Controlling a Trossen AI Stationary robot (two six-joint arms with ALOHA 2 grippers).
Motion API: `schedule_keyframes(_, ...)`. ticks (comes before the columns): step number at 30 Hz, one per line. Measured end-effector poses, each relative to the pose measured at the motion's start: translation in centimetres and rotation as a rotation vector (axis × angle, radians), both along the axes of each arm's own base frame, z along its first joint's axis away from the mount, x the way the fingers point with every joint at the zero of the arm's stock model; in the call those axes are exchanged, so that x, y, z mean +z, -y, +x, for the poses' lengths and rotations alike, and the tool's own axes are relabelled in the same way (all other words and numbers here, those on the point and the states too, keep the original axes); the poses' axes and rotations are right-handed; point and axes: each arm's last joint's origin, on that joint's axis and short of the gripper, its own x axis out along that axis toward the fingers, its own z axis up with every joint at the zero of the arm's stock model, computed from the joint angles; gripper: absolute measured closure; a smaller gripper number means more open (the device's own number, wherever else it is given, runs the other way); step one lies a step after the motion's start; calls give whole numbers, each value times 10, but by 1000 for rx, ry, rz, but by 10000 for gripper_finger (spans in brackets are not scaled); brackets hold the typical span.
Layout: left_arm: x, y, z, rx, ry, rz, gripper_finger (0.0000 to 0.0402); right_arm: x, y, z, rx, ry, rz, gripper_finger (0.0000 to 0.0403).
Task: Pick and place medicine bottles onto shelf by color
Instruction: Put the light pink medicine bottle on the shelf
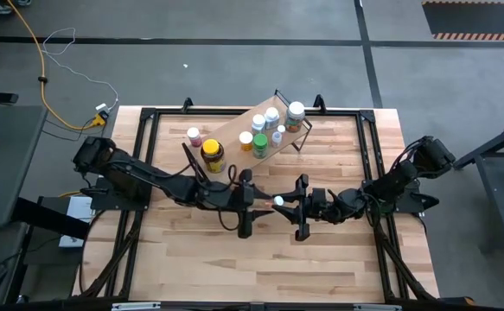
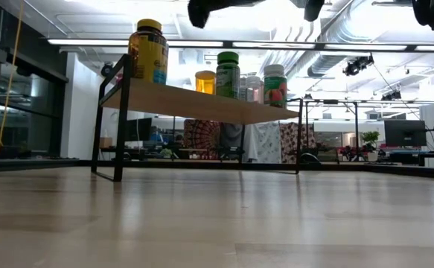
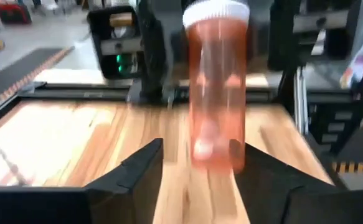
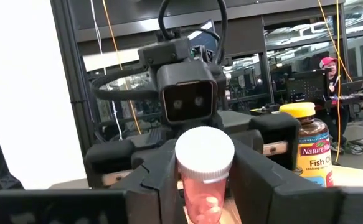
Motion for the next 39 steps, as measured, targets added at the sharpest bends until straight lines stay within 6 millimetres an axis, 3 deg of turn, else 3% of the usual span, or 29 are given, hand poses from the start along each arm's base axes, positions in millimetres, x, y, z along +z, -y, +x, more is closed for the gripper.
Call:
schedule_keyframes(6,14,-4,-30,-14,-166,-44,186,0,0,0,1,3,-6,288)
schedule_keyframes(11,30,2,-61,-14,-242,-92,179,-6,1,2,-19,-62,-12,288)
schedule_keyframes(15,49,21,-87,-44,-149,-56,182,-12,7,18,-98,-231,-9,288)
schedule_keyframes(21,62,46,-131,-41,106,35,183,-7,10,61,-170,-424,-94,288)
schedule_keyframes(25,56,47,-161,-9,218,53,183,1,17,85,-275,-454,-155,288)
schedule_keyframes(30,47,30,-191,107,284,34,183,12,45,102,-465,-465,-49,288)
schedule_keyframes(34,38,19,-202,152,285,5,183,12,68,107,-502,-485,41,288)
schedule_keyframes(39,30,17,-206,117,229,2,183,6,81,107,-489,-499,92,288)
